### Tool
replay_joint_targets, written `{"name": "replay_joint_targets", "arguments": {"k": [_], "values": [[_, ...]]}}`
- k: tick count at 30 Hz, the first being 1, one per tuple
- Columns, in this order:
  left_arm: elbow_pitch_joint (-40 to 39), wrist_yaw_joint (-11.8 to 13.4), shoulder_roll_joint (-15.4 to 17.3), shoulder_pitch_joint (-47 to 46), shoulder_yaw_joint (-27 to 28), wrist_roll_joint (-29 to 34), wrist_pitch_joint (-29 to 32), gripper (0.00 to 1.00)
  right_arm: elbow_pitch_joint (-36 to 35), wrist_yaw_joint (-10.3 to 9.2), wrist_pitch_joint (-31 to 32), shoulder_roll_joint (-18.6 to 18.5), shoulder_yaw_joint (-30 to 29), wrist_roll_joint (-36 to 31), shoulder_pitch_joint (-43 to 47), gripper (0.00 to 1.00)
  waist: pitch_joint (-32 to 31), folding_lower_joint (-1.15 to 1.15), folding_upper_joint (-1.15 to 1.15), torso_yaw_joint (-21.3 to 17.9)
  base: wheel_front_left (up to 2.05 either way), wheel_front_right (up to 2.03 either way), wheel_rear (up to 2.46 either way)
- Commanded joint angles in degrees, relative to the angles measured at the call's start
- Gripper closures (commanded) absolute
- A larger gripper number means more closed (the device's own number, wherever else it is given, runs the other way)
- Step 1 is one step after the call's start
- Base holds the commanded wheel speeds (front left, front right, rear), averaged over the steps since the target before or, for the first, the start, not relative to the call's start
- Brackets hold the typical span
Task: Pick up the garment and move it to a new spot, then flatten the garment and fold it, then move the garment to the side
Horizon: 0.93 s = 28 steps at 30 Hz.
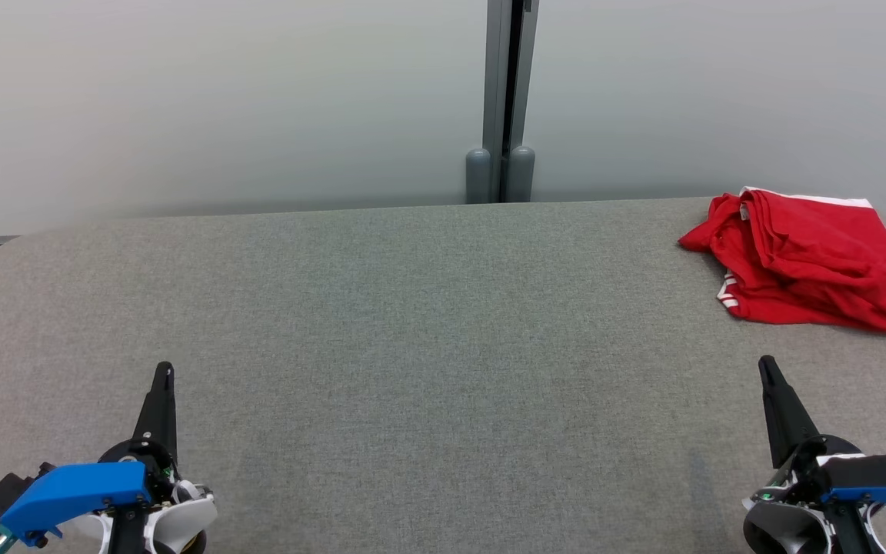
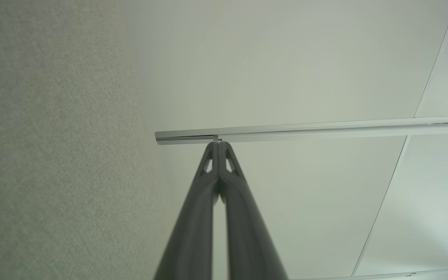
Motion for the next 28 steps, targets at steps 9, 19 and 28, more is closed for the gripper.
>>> {"name": "replay_joint_targets", "arguments": {"k": [9,19,28], "values": [[-0.5,-0.7,0.2,-1.1,0.3,-3.8,1.1,1.0,-0.2,0.02,1.1,-0.3,-0.4,3.9,-1.0,1.0,0.0,0.0,-0.01,0.0,0.0,0.0,0.0],[-0.4,-0.7,0.2,-1.1,0.3,-3.8,1.0,1.0,-0.2,0.02,1.1,-0.3,-0.4,3.8,-0.9,1.0,0.0,0.0,-0.01,0.0,0.0,0.0,0.0],[-0.4,-0.6,0.2,-1.1,0.3,-3.8,1.0,1.0,-0.2,0.02,1.1,-0.3,-0.4,3.9,-0.9,1.0,0.0,0.0,-0.01,0.0,0.0,0.0,0.0]]}}
